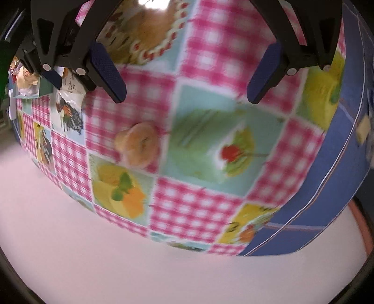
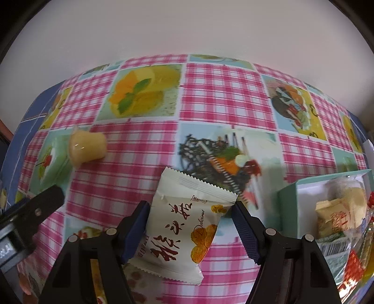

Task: Organize snacks
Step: 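Grasp the yellow pudding cup with left tool while right tool grasps white rice-cake pack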

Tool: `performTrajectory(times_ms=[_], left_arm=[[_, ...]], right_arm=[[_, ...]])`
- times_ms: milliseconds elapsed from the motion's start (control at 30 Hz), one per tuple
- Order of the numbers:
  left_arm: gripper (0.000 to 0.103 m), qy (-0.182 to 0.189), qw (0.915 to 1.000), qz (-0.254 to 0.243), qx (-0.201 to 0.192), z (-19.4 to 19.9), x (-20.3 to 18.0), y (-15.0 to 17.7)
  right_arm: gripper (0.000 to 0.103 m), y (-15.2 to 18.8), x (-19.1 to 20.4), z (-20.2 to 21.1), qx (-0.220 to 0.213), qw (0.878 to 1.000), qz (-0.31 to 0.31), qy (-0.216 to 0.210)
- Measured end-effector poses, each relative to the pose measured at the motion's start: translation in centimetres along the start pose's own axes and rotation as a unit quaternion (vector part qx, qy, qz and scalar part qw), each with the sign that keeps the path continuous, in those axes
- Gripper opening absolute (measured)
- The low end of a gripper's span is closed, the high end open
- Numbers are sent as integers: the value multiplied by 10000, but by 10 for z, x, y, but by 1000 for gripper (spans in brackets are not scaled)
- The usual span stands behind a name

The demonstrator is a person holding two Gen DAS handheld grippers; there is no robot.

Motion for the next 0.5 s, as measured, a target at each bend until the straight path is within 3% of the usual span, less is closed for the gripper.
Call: performTrajectory(times_ms=[167,300,400,500], left_arm=[[101,-91,9993,-366,-82,-5,-36,-16],[87,-307,9979,-567,-74,-15,-49,-23],[86,-370,9978,-547,-73,-20,-52,-27],[59,-510,9970,-570,-97,-24,-55,-30]], right_arm=[[74,-5,-2,-2,-26,9999,132,-45],[74,-7,0,-2,-48,9998,187,-70],[74,-14,7,-11,-66,9998,200,-69],[74,-16,10,-12,-64,9998,184,-58]])
Point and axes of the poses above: each gripper's, at about its wrist camera, not at the fingertips, and z roughly against the way its jaws point, x to its left, y to its underside, the point moved 8 cm from there along -z, roughly the way its jaws point, and after that the axes turned 15 degrees about -y, right-handed, at the moved point
